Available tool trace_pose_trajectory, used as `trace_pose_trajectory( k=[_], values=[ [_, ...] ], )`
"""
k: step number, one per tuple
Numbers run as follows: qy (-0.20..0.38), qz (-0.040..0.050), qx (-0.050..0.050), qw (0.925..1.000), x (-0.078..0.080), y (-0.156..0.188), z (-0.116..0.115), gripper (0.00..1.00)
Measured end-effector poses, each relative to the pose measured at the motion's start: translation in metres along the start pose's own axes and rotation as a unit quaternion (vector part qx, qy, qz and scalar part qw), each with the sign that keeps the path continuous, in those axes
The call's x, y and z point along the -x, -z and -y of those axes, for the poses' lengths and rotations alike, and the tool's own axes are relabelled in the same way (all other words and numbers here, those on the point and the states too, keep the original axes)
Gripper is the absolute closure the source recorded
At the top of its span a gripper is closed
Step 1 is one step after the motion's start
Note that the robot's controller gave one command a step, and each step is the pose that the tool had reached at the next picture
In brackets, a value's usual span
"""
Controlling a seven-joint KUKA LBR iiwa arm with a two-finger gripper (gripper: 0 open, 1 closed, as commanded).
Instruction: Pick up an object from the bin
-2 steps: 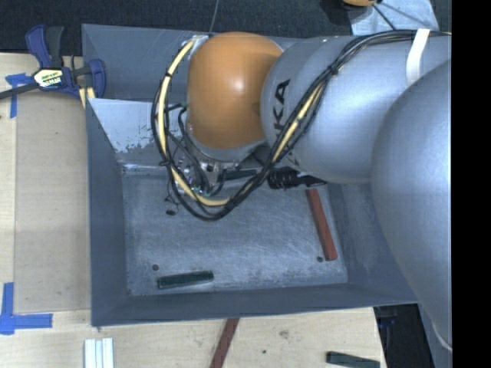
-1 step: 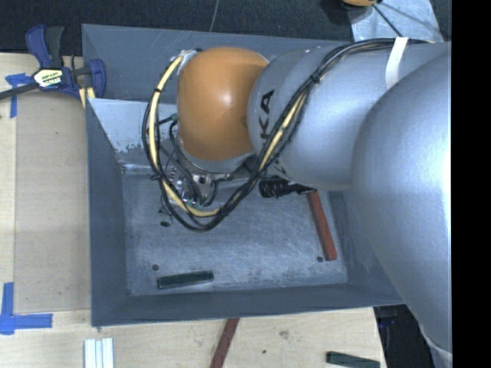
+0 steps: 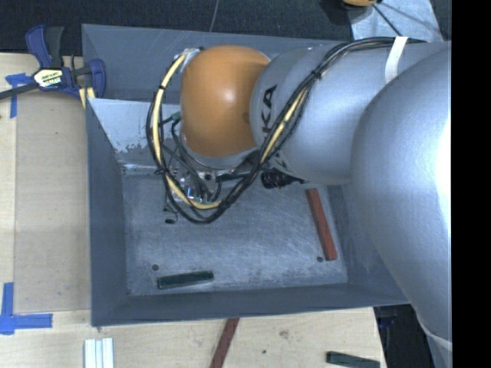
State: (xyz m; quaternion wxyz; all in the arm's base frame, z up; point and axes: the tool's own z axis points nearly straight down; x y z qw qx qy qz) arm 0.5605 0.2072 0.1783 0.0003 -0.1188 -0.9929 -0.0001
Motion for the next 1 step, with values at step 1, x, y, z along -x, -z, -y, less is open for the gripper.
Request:
trace_pose_trajectory(
  k=[1],
  values=[
    [0.048, 0.0007, 0.0, 0.9988, -0.0689, -0.0456, 0.013, 0.0]
  ],
)
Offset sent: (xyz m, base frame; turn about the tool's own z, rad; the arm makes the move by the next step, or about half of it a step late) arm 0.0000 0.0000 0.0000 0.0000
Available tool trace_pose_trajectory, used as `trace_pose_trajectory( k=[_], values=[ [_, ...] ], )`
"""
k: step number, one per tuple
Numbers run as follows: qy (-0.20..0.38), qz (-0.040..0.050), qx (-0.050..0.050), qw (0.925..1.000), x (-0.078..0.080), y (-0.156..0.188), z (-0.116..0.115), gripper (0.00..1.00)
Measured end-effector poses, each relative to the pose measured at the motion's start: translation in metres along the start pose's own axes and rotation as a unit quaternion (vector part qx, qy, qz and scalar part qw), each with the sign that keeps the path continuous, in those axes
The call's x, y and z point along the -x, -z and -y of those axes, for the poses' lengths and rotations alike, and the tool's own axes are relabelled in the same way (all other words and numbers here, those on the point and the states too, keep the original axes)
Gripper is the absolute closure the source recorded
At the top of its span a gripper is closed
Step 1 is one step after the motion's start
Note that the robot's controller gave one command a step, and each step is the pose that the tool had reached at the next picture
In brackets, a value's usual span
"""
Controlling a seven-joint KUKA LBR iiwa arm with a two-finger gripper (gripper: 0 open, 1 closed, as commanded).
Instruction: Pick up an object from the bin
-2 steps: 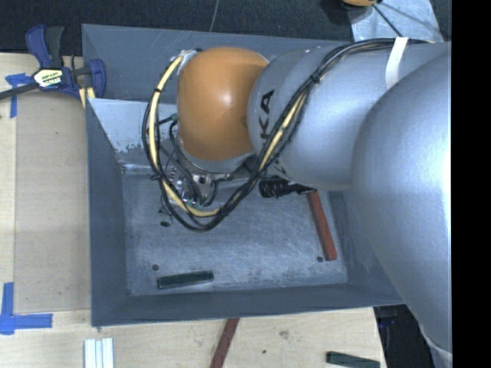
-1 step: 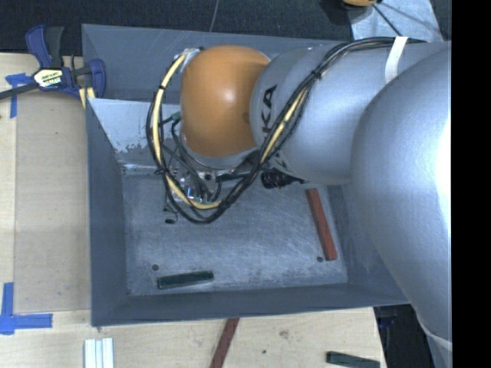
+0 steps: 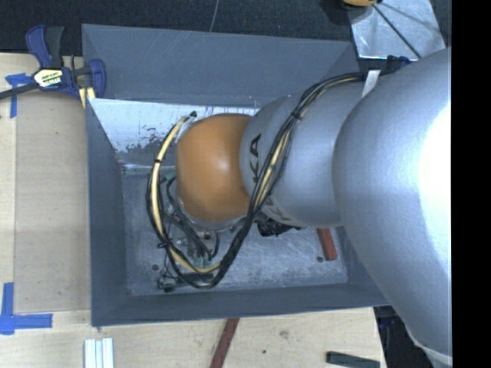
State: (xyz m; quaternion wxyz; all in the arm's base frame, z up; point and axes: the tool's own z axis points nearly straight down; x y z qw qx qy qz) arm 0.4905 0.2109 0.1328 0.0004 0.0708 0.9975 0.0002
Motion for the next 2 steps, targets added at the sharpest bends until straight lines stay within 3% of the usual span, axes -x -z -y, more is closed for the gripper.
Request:
trace_pose_trajectory(
  k=[1, 2],
  values=[
    [-0.001, 0.0002, 0.0, 1.0, 0.0, 0.0, 0.0, 0.0],
    [0.073, 0.0014, 0.002, 0.9974, 0.0, -0.009, 0.023, 0.0]
  ],
)
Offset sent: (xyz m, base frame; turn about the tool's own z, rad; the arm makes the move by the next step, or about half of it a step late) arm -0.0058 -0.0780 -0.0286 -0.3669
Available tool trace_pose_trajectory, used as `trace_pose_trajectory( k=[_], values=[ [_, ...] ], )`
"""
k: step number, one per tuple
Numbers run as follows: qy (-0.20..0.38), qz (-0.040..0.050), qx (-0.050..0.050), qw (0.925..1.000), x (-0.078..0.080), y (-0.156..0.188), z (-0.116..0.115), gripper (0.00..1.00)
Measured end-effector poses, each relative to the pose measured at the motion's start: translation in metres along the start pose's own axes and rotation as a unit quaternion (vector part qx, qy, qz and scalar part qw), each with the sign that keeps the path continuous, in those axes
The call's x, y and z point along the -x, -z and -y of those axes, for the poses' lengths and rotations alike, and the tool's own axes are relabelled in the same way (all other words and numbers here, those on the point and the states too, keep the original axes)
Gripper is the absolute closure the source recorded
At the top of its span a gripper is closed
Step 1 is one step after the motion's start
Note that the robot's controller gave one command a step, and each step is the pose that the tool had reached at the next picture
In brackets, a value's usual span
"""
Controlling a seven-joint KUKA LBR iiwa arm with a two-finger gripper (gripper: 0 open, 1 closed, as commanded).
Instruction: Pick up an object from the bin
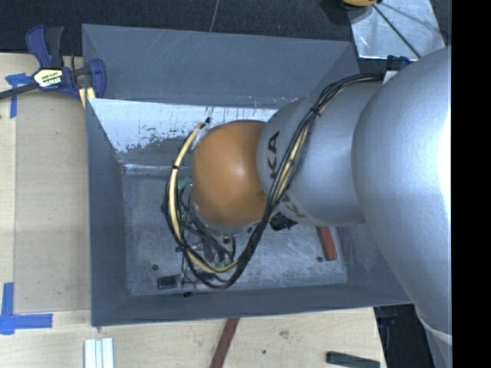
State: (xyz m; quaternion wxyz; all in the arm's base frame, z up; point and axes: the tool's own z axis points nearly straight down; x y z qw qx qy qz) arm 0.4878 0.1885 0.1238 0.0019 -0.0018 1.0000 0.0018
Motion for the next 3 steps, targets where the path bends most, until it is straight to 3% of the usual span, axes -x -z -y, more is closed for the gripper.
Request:
trace_pose_trajectory(
  k=[1, 2, 3],
  values=[
    [0.069, -0.0009, -0.001, 0.9976, -0.006, -0.052, 0.03, 1.0],
    [0.068, -0.001, -0.001, 0.9977, -0.006, -0.052, 0.03, 1.0],
    [0.076, -0.0008, -0.001, 0.9971, 0.011, 0.07, 0.029, 1.0]
  ],
)
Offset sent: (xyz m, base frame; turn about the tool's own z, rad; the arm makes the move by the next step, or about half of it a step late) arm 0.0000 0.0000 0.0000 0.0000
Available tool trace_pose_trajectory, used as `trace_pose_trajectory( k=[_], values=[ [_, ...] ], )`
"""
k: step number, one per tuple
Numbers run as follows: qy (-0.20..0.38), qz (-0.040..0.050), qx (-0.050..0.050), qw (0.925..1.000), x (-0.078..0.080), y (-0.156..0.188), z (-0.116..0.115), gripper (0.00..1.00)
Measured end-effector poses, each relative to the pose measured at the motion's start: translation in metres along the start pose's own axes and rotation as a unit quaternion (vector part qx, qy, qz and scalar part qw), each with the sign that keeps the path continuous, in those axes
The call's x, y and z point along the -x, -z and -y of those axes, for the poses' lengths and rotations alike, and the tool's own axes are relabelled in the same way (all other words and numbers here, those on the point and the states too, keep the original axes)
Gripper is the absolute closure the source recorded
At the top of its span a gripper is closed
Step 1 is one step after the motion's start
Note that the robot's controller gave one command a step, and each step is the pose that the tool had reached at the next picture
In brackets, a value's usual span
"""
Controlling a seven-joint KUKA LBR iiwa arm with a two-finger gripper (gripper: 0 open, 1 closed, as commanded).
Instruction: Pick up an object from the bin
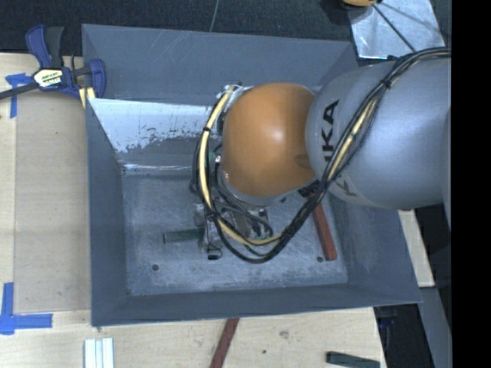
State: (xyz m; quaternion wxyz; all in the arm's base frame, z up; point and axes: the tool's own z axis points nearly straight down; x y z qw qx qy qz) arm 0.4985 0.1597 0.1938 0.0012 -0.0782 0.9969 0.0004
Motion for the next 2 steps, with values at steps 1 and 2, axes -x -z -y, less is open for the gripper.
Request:
trace_pose_trajectory(
  k=[1, 2],
  values=[
    [0.0, 0.0, 0.0, 1.0, 0.0, 0.0, 0.0, 1.0],
    [0.013, 0.0003, 0.0, 0.9999, 0.008, 0.115, 0.021, 1.0]
  ],
)
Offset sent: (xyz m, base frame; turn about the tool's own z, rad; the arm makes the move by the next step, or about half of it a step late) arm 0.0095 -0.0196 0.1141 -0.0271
